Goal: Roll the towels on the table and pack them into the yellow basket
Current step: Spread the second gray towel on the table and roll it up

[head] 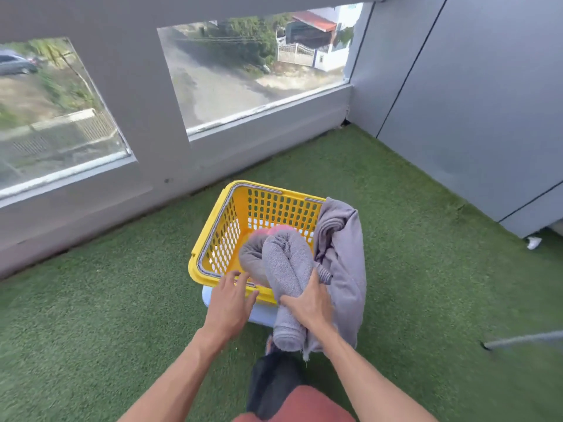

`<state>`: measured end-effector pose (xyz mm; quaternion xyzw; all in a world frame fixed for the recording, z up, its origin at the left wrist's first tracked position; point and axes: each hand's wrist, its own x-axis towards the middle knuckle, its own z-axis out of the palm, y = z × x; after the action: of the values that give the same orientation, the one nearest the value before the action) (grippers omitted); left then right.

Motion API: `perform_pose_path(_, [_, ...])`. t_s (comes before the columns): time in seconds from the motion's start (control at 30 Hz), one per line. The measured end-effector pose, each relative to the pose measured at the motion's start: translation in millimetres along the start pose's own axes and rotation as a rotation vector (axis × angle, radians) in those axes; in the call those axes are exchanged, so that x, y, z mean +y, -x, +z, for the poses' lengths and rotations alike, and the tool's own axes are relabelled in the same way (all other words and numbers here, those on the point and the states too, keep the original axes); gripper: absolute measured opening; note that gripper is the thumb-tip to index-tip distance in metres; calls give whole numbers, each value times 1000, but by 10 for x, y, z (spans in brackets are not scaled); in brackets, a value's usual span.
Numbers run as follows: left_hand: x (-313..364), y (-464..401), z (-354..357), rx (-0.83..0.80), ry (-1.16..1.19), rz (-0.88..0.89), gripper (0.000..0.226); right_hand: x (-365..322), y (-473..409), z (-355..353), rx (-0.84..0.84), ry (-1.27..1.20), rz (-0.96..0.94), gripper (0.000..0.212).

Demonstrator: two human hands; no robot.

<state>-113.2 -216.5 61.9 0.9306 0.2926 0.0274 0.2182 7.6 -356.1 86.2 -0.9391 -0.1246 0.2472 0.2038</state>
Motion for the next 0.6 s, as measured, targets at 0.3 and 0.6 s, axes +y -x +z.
perform_pose_path(0.3, [-643,-1287,-42,-12,-158,-103,42,-629,-1379,131,-92,84,108,115])
perform_pose_path(0.6, [-1275,-2261,265,-185,-208,72,70,-664,-1821,803,-115,163,412,116])
